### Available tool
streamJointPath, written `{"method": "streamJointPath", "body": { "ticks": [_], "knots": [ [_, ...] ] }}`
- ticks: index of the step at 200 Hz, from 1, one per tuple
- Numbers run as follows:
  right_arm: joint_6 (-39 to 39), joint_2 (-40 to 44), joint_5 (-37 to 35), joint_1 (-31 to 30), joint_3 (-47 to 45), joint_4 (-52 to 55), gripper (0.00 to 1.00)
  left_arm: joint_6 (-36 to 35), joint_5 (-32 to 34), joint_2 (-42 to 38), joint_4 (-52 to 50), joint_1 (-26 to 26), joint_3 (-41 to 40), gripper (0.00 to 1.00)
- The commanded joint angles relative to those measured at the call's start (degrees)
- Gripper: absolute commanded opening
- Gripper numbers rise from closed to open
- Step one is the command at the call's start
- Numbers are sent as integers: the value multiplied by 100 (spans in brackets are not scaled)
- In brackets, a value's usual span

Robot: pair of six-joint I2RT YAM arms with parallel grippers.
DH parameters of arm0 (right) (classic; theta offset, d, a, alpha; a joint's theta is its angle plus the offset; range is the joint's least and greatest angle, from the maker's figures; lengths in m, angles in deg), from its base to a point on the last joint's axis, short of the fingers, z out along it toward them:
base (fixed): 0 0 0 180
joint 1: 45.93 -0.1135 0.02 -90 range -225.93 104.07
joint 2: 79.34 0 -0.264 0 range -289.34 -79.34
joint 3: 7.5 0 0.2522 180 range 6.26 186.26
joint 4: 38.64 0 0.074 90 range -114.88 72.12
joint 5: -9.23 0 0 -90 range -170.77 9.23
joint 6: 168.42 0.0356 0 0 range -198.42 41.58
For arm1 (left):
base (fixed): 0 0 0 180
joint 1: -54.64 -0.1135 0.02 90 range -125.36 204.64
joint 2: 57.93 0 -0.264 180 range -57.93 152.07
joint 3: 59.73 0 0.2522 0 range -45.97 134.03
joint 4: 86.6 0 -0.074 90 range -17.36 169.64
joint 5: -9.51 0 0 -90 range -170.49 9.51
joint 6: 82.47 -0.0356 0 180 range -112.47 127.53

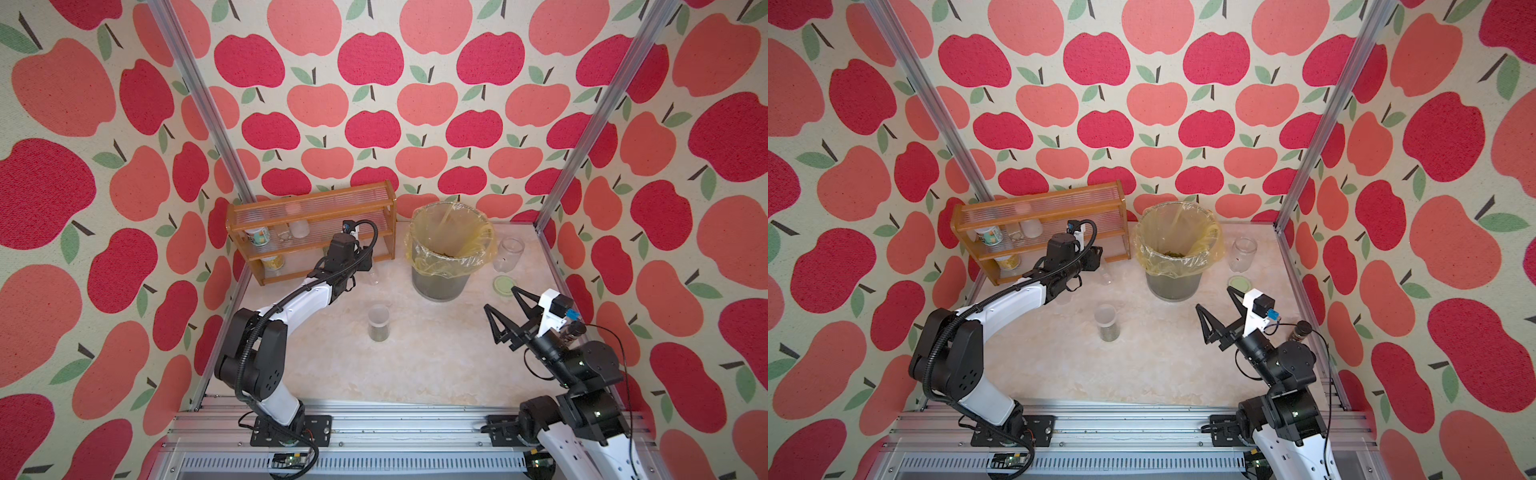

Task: Empty moldy mung beans from jars
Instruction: Place the jar at the center of the board.

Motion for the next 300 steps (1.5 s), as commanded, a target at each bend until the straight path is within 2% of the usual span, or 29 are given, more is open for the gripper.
{"method": "streamJointPath", "body": {
  "ticks": [1, 38, 110, 135, 158, 173, 199, 274, 300],
  "knots": [
    [-143, 5, -173, -1, -41, 35, 99, -119, -214, 230, 247, 61, 369, 47],
    [-162, -70, -158, -4, -45, -31, 99, -283, -274, 690, 176, 152, 757, 47],
    [-166, -206, -188, -5, -32, -62, 99, -367, 31, 1333, 45, 270, 1284, 49],
    [-177, -222, -203, -4, -46, -48, 99, -393, 99, 1430, -68, 310, 1418, 57],
    [-159, -233, -212, -1, -78, -58, 99, -404, 148, 1442, -124, 326, 1473, 60],
    [-165, -232, -210, -6, -100, -58, 99, -422, 197, 1470, -178, 335, 1504, 67],
    [-182, -189, -207, -3, -124, -33, 99, -443, 269, 1480, -179, 353, 1482, 70],
    [-213, -180, -299, -6, -182, -12, 99, -650, 614, 1266, -342, 522, 1494, 98],
    [-272, -158, -337, -3, -214, 5, 99, -659, 776, 1072, -445, 560, 1435, 100]
  ]
}}
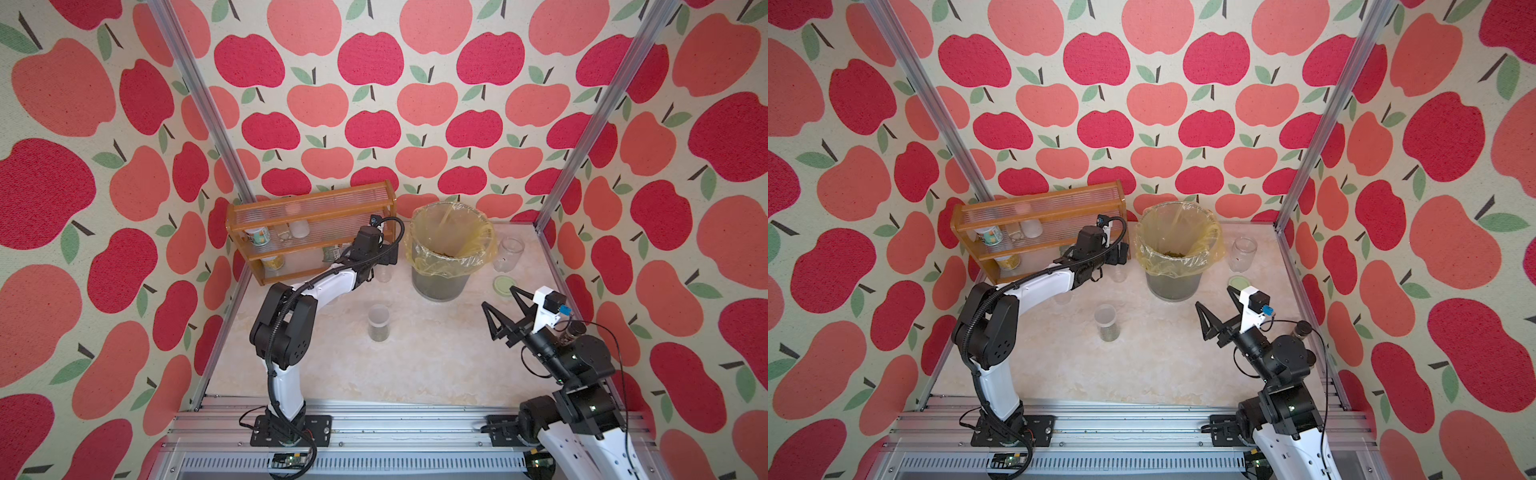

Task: Empty moldy mung beans from jars
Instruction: Place the jar at the center of the board.

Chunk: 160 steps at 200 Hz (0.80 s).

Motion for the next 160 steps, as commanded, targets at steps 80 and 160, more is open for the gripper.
{"method": "streamJointPath", "body": {
  "ticks": [80, 160],
  "knots": [
    [-247, -27, 55, -5, -60, 42, 99, 88, 1112, -1233, -629, 107, -205, 100],
    [-229, -180, 98, -5, -15, 150, 99, 6, 1437, -3226, -3140, 1131, -60, 97]
  ]
}}
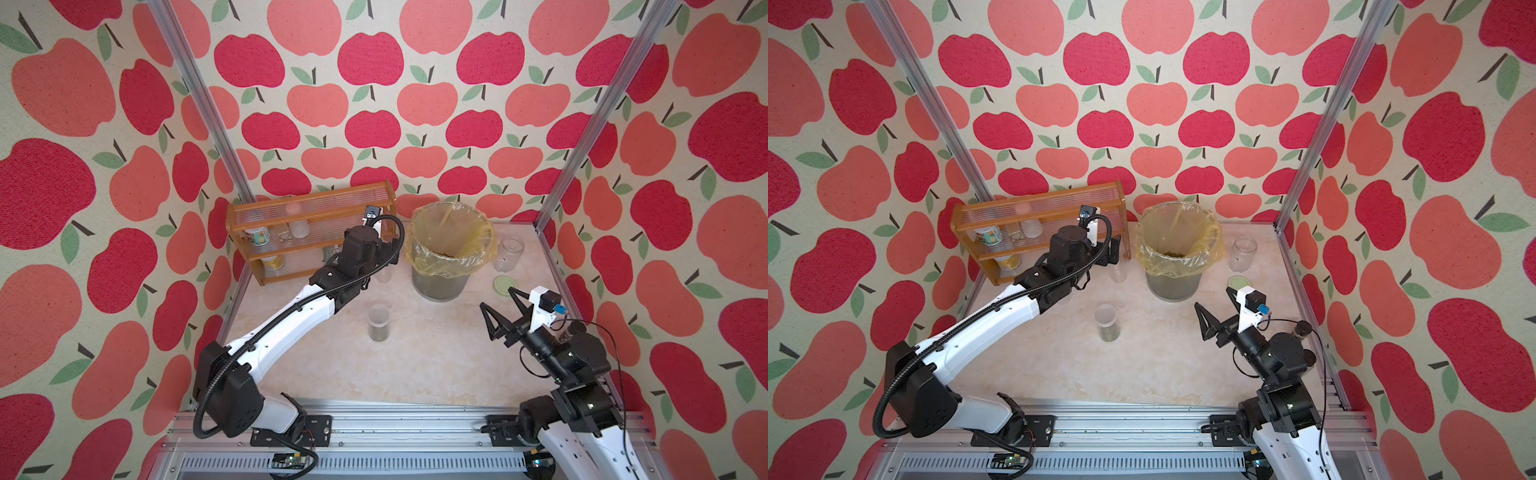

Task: Empty moldy mung beans from jars
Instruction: Place the jar at the center of the board, then pick up the jar from the center of the board.

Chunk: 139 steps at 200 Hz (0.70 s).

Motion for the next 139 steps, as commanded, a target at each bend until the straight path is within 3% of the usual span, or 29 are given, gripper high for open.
{"method": "streamJointPath", "body": {
  "ticks": [1, 46, 104, 139],
  "knots": [
    [-103, -65, 84, -6, 28, 68, 99, 308, 136, -388, -1669, 160, 91, 97],
    [58, -47, 101, -5, -156, 43, 99, 989, -61, -952, -2948, 693, -413, 93],
    [391, -30, 109, -1, -340, 8, 99, 1682, -504, -431, -3515, 826, -724, 92],
    [527, -43, 148, -5, -396, -22, 99, 1826, -861, -196, -3365, 832, -775, 90]
  ]
}}
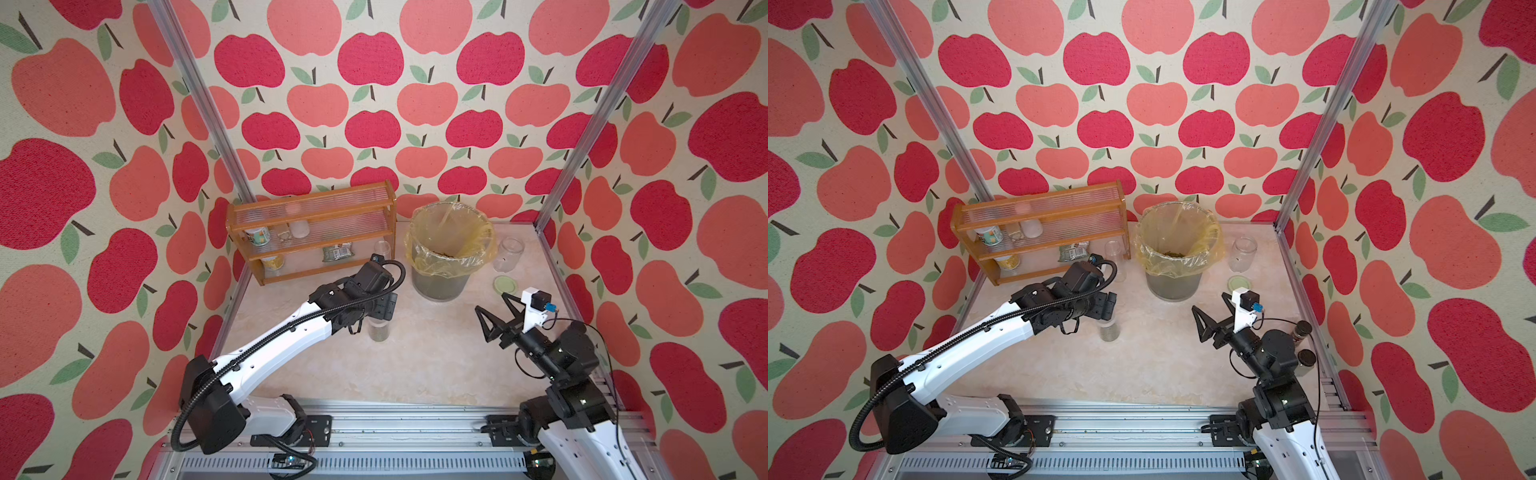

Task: Empty moldy mung beans from jars
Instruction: Pick up the jar from the center of the board.

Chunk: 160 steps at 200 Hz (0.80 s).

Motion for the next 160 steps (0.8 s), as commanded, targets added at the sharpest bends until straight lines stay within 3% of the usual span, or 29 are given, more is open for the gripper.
{"method": "streamJointPath", "body": {
  "ticks": [1, 45, 84, 160],
  "knots": [
    [224, 1, 111, -5, -87, -75, 99, 314, -320, 73, -131, 28, -81, 89],
    [287, -33, 114, -6, -165, -154, 99, 541, -498, 251, 24, 28, -266, 88],
    [236, -146, 115, -1, -143, -136, 99, 590, -388, 398, 199, 63, -380, 76],
    [220, -196, 114, -5, -164, -138, 99, 611, -274, 837, 103, 72, -284, 73]
  ]
}}
